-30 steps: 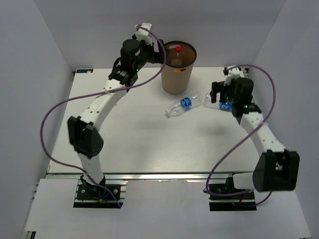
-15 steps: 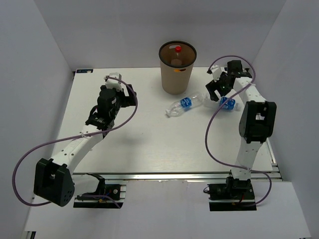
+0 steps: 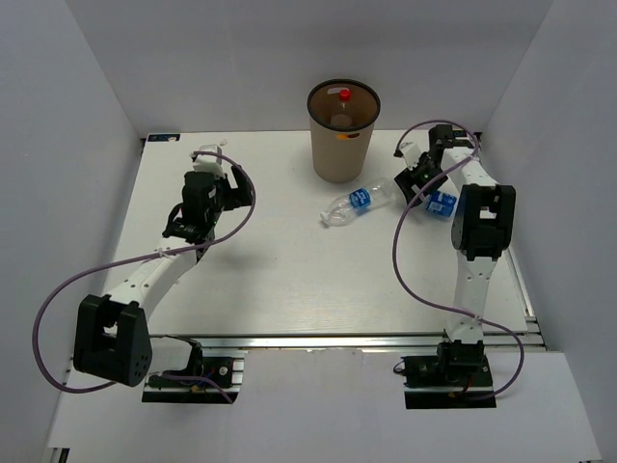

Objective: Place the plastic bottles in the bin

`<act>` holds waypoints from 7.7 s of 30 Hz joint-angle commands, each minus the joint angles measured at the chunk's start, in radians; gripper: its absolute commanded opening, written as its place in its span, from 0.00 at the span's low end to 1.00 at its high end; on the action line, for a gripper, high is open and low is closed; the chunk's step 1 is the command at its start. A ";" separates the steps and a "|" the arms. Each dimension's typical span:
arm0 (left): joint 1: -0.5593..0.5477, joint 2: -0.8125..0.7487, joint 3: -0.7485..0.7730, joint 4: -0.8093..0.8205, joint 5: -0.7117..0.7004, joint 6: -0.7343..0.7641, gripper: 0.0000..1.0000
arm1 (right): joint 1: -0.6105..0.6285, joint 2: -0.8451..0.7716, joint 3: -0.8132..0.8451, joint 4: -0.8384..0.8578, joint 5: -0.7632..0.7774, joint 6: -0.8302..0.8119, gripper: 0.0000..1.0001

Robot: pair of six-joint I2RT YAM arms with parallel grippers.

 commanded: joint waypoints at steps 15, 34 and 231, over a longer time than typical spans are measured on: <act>0.021 -0.099 -0.049 0.065 0.019 -0.058 0.98 | -0.010 -0.437 -0.268 0.524 -0.065 0.293 0.24; 0.024 -0.124 -0.069 0.069 -0.015 -0.082 0.98 | 0.042 -0.501 -0.238 1.647 -0.354 1.111 0.27; 0.053 -0.052 -0.026 -0.005 -0.026 -0.112 0.98 | 0.377 -0.180 -0.032 1.176 0.225 0.550 0.89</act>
